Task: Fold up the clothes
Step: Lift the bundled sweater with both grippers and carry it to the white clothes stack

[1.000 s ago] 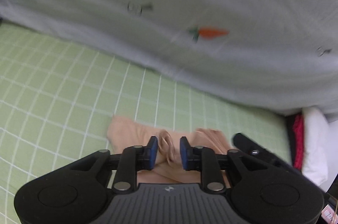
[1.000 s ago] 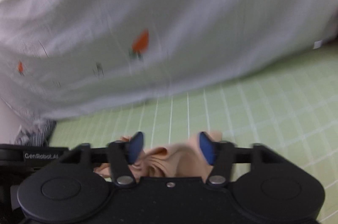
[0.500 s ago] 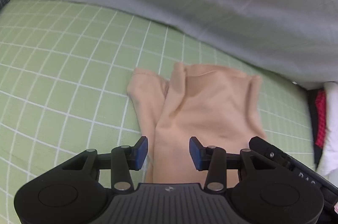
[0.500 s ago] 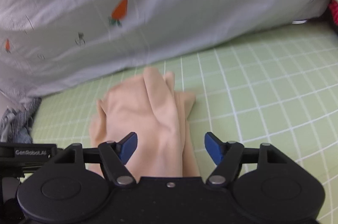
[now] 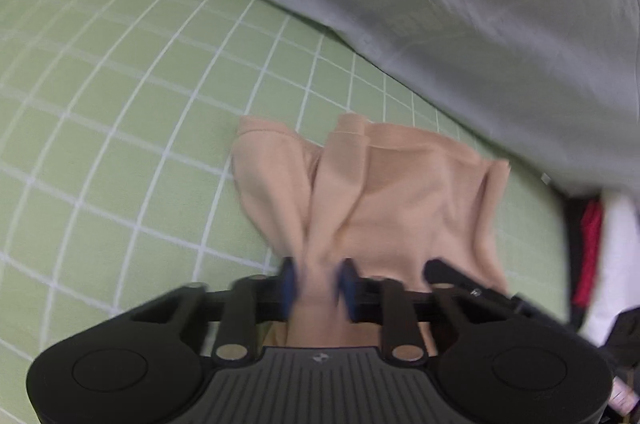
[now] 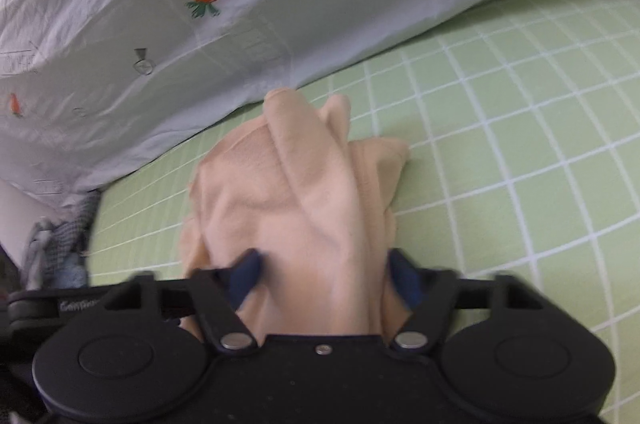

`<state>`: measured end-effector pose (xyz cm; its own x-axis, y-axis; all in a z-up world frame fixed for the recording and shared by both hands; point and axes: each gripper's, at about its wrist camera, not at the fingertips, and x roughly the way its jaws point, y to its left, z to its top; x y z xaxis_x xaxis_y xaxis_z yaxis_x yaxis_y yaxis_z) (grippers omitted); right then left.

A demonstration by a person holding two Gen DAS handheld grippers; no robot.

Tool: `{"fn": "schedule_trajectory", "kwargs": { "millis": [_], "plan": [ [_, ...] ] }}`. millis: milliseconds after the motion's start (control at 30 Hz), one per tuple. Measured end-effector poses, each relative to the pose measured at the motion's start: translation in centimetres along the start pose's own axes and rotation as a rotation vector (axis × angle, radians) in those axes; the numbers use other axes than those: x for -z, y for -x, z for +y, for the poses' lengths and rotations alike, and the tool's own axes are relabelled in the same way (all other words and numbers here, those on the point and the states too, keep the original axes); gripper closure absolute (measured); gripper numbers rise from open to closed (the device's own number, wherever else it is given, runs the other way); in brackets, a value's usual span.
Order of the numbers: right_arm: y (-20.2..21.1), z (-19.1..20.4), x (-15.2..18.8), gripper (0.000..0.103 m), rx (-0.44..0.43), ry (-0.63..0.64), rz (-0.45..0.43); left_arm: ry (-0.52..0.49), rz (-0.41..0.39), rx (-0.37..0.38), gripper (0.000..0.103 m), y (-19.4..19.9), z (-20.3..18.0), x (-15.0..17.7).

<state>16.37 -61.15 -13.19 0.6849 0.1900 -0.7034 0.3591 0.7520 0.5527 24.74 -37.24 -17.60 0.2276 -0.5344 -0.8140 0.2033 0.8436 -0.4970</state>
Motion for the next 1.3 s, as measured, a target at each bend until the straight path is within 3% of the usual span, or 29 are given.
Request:
{"fn": "schedule_trajectory", "kwargs": {
  "millis": [67, 133, 300, 600, 800, 933, 1100, 1300],
  "plan": [
    [1.1, -0.6, 0.5, 0.075, -0.045, -0.076, -0.023, 0.035, 0.004, 0.045, 0.089, 1.0, 0.1, 0.2],
    [2.8, -0.9, 1.6, 0.076, -0.054, -0.127, -0.055, 0.038, 0.006, 0.100, 0.089, 2.7, -0.6, 0.9],
    [7.9, -0.2, 5.2, 0.077, -0.001, -0.120, -0.083, -0.072, 0.017, 0.115, 0.090, 6.7, -3.4, 5.3],
    [16.9, 1.5, 11.7, 0.077, 0.111, -0.107, -0.185, -0.181, 0.072, 0.205, 0.090, 11.6, -6.0, 12.3],
    [22.4, 1.1, 16.7, 0.077, 0.211, -0.146, -0.227, -0.250, 0.142, 0.263, 0.090, 12.6, -7.3, 16.6],
    [26.0, 0.2, 20.0, 0.077, 0.280, -0.178, -0.251, -0.309, 0.196, 0.296, 0.090, 11.1, -9.8, 19.8],
    [29.8, -5.4, 21.6, 0.077, 0.300, -0.221, -0.266, -0.358, 0.203, 0.289, 0.090, 8.7, -15.2, 25.0],
    [34.2, -16.2, 18.1, 0.077, 0.235, -0.115, -0.227, -0.293, 0.109, 0.277, 0.090, 4.4, -24.8, 30.5]
  ]
}}
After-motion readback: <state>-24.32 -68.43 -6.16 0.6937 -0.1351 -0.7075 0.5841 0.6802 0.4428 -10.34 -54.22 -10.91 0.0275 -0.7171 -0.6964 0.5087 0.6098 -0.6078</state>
